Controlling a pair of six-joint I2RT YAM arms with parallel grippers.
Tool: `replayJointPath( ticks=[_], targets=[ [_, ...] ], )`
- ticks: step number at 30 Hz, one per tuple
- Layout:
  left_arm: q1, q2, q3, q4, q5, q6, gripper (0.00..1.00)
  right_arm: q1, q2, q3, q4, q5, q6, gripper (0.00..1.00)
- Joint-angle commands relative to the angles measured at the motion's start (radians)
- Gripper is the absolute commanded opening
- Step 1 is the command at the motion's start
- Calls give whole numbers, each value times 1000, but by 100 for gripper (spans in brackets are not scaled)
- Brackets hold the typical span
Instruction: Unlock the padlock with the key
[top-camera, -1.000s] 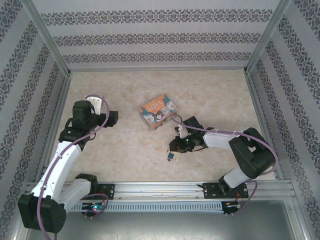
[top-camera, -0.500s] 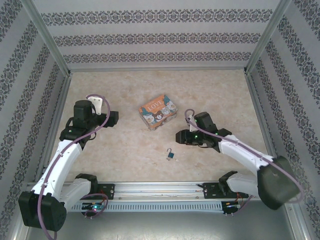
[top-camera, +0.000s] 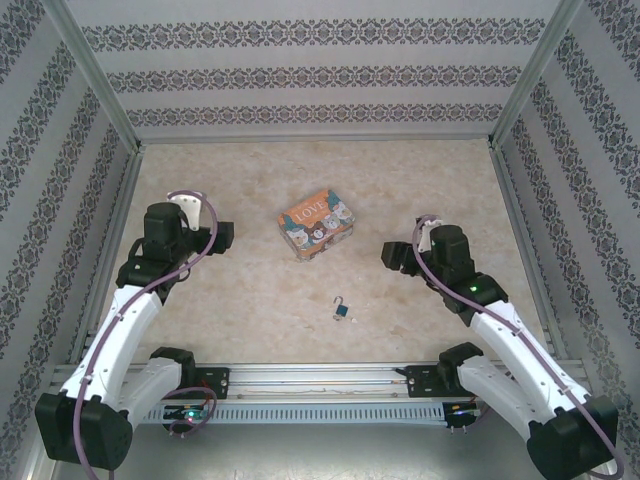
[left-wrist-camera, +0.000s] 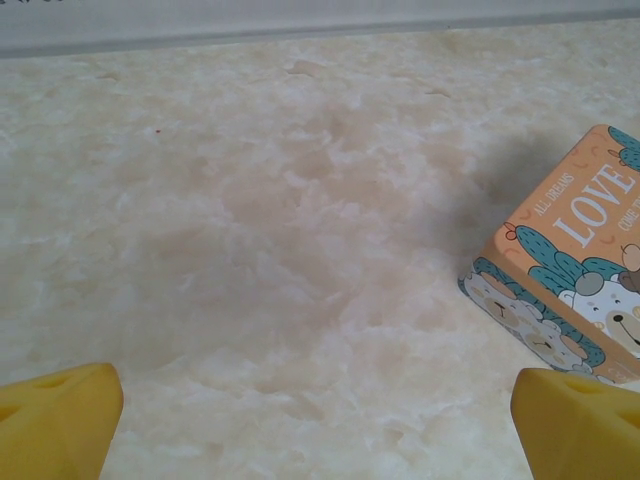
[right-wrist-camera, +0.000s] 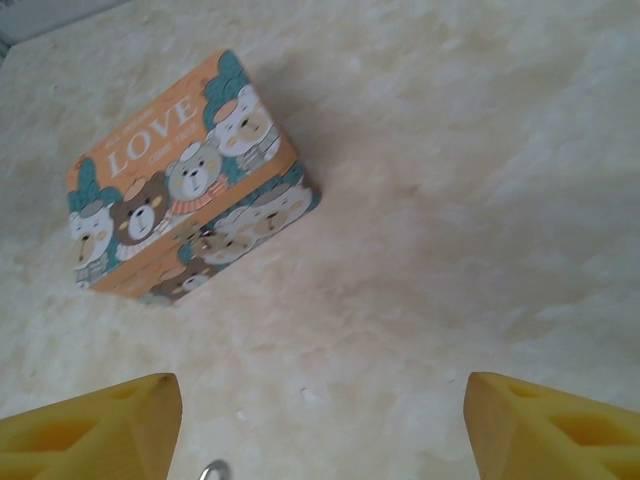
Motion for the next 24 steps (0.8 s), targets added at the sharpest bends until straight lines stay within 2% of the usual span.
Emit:
replayJointPath(
  ticks=[1,8,17,24],
  targets=[
    [15,-27,-13,20,-33,11,100,-18,-41,-37,14,88,-42,77],
    [15,-46,-23,25,-59,17,100,-69,-140,-121,79,134,-4,98],
    [14,-64,-39,42,-106,42,100,-139,-164,-171,155,140,5,98],
    [14,-74,-36,34,-126,58,100,-147,-136,-206,224,246,-87,99]
  ],
)
